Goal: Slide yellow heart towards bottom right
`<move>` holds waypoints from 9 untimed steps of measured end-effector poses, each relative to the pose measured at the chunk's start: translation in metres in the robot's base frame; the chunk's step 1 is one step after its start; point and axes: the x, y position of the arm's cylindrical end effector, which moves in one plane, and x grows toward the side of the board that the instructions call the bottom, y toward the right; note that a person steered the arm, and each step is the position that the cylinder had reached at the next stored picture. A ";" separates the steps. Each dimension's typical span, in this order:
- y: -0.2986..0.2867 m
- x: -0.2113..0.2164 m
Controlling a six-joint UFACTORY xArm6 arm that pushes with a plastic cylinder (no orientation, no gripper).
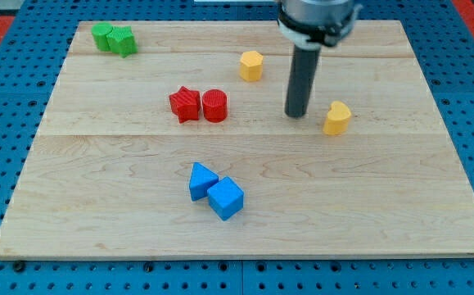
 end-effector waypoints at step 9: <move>0.105 0.056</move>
